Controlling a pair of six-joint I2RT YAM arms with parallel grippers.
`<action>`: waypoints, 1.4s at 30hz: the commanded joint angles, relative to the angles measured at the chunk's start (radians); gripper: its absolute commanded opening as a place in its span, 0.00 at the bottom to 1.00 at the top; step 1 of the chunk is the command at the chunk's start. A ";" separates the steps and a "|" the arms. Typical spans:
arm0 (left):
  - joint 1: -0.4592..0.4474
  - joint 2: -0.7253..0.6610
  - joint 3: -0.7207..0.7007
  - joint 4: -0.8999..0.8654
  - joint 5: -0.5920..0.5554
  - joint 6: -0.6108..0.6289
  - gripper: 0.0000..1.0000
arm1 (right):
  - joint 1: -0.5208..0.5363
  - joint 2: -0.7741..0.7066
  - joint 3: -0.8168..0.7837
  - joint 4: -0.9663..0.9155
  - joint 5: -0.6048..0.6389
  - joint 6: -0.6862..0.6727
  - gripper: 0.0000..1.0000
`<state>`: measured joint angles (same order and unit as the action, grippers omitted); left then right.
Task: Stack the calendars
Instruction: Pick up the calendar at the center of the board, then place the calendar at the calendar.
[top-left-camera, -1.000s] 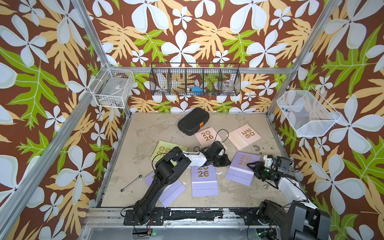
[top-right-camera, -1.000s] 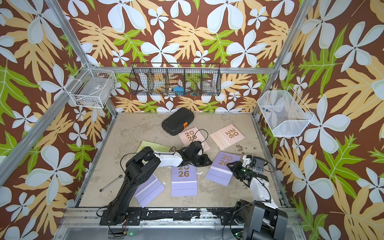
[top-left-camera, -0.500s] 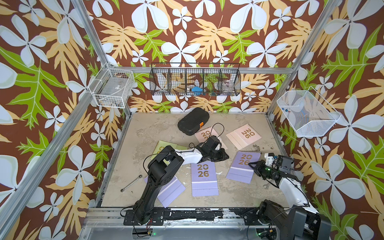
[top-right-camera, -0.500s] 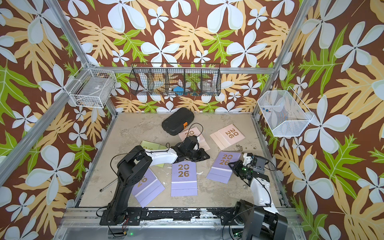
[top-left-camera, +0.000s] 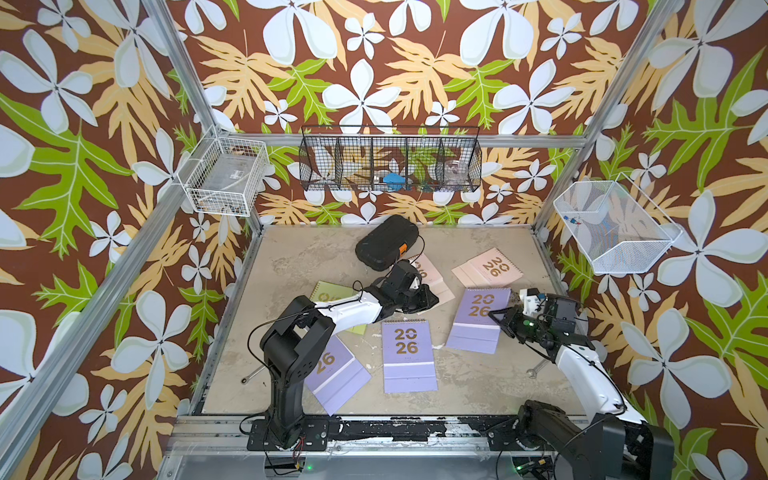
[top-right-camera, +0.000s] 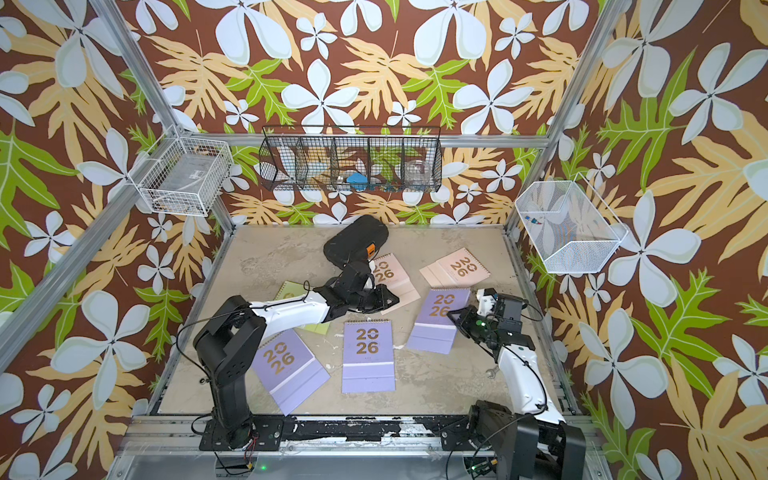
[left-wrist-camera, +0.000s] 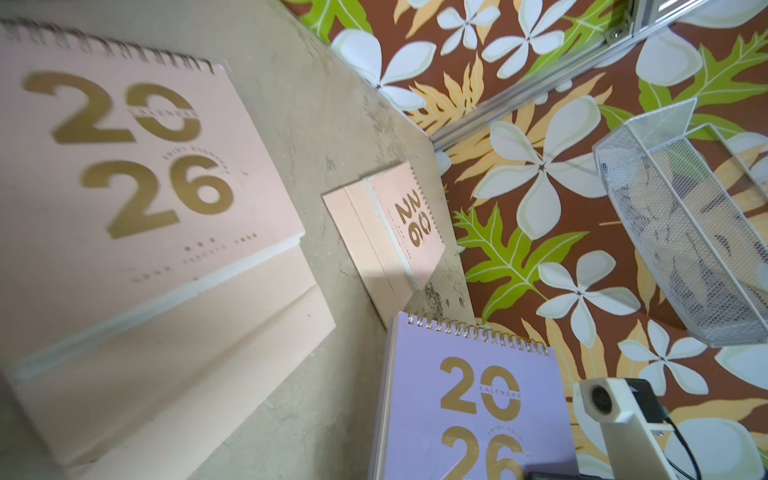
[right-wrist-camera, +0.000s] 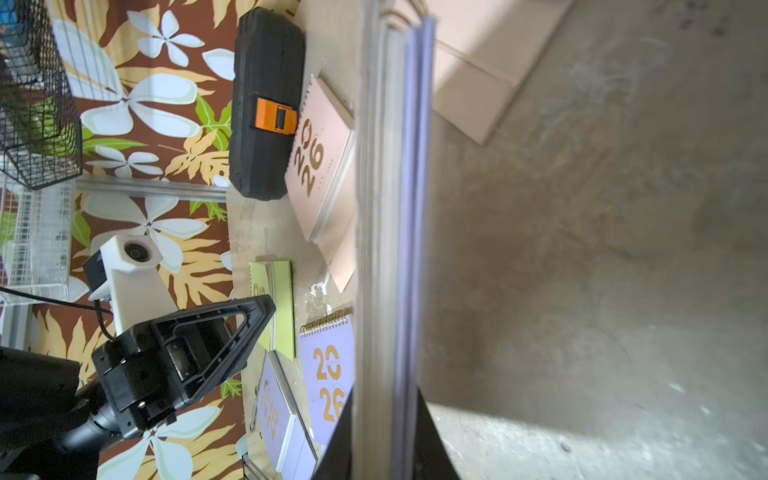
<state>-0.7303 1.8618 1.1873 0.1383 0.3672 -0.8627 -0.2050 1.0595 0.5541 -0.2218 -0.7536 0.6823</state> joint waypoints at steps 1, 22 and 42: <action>0.026 -0.057 -0.049 -0.025 -0.035 0.022 0.17 | 0.057 0.020 0.033 0.067 0.001 0.033 0.16; 0.201 -0.409 -0.490 -0.066 -0.059 0.079 0.17 | 0.492 -0.031 -0.068 0.179 -0.011 0.097 0.16; 0.201 -0.449 -0.698 0.030 -0.031 0.039 0.17 | 0.680 0.039 -0.206 0.583 0.023 0.342 0.17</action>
<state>-0.5312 1.4094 0.4969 0.1360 0.3248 -0.8146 0.4580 1.0775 0.3420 0.2466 -0.7322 0.9939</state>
